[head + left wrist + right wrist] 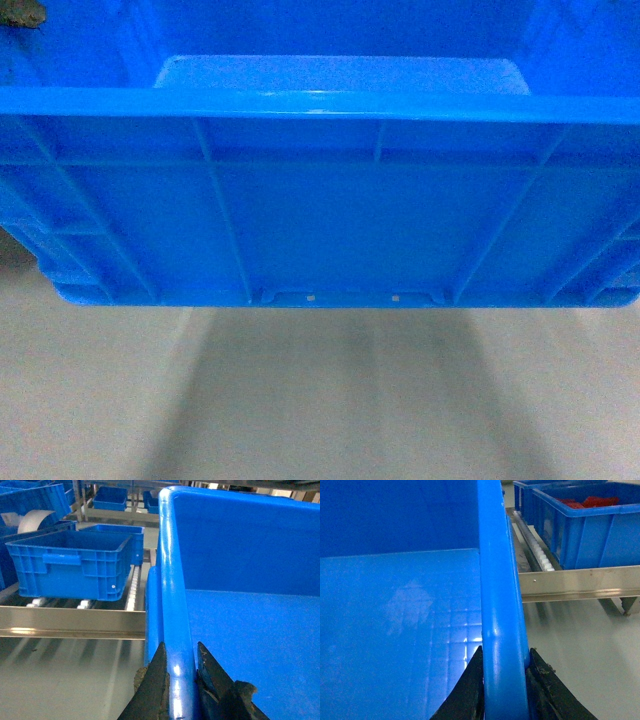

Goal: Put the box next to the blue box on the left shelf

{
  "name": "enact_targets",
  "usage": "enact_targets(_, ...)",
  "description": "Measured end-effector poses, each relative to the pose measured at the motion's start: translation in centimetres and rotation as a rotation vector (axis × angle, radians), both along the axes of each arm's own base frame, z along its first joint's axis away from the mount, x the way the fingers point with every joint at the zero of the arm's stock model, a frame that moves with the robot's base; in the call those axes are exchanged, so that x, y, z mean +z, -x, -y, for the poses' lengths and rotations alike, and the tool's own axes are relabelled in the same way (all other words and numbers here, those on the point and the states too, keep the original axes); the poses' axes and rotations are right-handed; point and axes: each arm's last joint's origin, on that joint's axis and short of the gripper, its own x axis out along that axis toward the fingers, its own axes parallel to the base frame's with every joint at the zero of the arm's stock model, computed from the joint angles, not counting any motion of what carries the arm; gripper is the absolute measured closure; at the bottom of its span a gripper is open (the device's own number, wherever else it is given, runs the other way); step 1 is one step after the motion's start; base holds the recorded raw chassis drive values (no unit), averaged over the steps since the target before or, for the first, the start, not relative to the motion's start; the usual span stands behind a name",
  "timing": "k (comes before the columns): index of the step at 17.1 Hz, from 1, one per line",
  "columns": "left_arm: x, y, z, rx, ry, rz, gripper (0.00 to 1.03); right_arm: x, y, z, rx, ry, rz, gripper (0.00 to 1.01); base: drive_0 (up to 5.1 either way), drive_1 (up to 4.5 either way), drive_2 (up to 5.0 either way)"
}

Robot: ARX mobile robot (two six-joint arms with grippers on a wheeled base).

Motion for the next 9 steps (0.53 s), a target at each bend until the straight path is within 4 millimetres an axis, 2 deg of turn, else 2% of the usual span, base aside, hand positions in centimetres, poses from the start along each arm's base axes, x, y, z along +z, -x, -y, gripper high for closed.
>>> enact_targets(9,0.01,0.01,0.00,0.000,0.000,0.001,0.94,0.01,0.00,0.00,0.000,0.000,0.002,0.85,0.0,0.00,0.0)
